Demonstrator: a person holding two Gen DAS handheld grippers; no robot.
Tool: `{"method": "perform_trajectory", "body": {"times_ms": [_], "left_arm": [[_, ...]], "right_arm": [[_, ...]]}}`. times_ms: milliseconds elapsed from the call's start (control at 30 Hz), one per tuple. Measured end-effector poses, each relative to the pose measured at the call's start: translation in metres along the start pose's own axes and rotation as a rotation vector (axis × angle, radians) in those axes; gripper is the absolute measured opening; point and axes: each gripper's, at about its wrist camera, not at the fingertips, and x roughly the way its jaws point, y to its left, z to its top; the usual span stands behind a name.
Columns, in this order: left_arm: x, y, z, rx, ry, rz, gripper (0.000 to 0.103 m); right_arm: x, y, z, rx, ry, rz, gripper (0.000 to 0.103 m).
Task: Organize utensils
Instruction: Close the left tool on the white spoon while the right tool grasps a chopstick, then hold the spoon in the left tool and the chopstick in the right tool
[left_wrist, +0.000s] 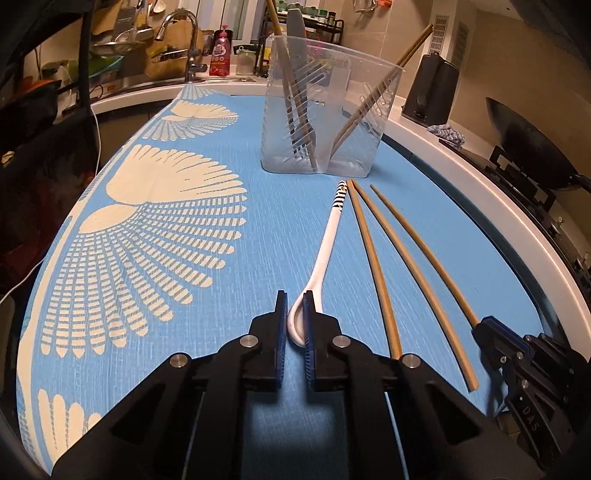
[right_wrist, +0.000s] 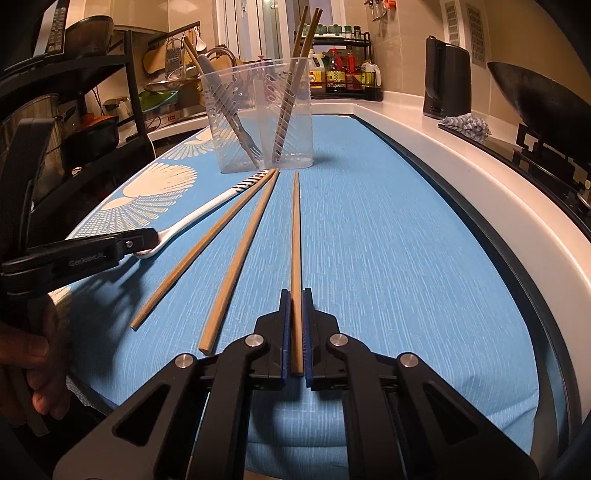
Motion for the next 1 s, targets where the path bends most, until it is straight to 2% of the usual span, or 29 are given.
{"method": "perform_trajectory", "body": {"times_ms": [300, 467, 1000], "left_arm": [[-0.025, 0.022, -0.019, -0.115, -0.019, 0.096, 0.008], [-0.031, 0.013, -0.029, -0.102, -0.048, 0.138, 0.009], [-0.028, 0.012, -0.027, -0.084, -0.056, 0.112, 0.009]], "right_arm": [[-0.004, -0.02, 0.0, 0.053, -0.003, -0.108, 0.006], [-0.002, -0.023, 0.001, 0.055, 0.001, -0.12, 0.007], [-0.002, -0.024, 0.001, 0.057, 0.008, -0.092, 0.006]]}}
